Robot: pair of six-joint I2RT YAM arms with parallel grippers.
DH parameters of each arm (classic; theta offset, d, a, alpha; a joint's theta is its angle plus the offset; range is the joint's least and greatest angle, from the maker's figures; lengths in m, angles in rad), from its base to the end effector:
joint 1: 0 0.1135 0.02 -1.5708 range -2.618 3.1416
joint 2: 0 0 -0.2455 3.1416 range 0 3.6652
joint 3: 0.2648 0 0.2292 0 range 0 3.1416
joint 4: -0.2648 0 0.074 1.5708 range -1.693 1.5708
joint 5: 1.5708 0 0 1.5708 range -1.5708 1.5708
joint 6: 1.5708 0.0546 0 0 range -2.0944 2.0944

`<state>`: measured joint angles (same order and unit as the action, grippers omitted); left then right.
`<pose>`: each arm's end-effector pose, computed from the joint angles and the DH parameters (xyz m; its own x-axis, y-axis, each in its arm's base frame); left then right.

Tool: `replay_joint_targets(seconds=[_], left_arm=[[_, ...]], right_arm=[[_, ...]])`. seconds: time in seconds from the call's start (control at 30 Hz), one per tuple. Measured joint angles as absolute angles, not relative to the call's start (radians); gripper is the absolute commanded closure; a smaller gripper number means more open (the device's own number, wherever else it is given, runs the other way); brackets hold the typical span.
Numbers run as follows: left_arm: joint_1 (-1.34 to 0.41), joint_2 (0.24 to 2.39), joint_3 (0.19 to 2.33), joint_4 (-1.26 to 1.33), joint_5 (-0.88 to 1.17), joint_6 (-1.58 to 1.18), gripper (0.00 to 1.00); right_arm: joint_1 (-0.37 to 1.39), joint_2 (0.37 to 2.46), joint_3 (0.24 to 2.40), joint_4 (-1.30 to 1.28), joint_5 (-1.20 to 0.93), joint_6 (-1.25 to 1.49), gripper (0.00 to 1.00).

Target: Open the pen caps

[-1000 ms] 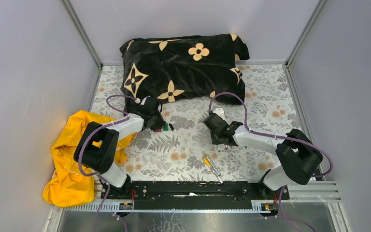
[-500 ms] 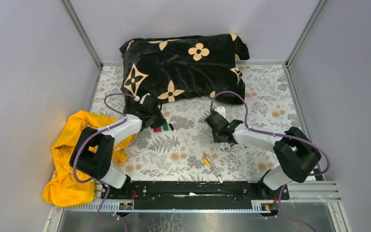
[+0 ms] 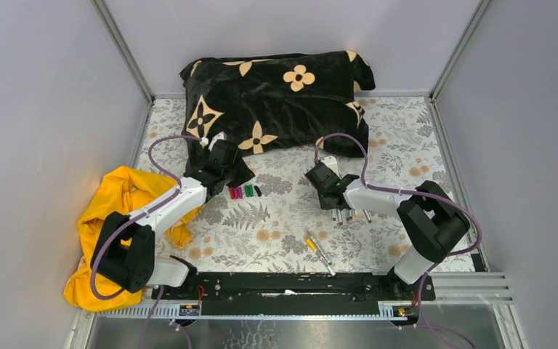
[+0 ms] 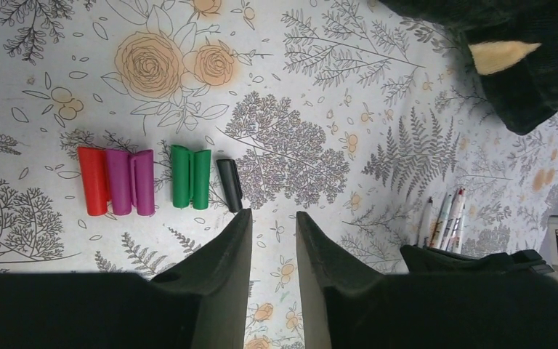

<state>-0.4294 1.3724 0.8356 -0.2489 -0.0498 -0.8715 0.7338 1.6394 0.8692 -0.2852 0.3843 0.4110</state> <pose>0.2587 -0.1155 0.2017 -0.7077 -0.5166 -0.4820 -0.2451 0.8193 -0.5183 0.2356 0.1849 0.1390 -0.7856 -0.2097 -0.5822 -0.1852 0.9774 -0.1021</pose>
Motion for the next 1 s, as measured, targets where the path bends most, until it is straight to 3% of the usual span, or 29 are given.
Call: replay_joint_targets(seconds=[0.7,0.8,1.0], left_arm=[[-0.452,1.313,0.835,-0.251,-0.049,-0.891,0.65],[-0.452,1.306,0.835,-0.252,-0.049,-0.892,0.55],[-0.454,1.295,0.832,-0.250,-0.041,-0.900,0.49]], right_arm=[[0.732,1.618,0.870,-0.305,0.410,0.415,0.68],[0.732,1.559,0.870,-0.318,0.410,0.411,0.64],[0.760,1.449,0.881,-0.379,0.406,0.395,0.59]])
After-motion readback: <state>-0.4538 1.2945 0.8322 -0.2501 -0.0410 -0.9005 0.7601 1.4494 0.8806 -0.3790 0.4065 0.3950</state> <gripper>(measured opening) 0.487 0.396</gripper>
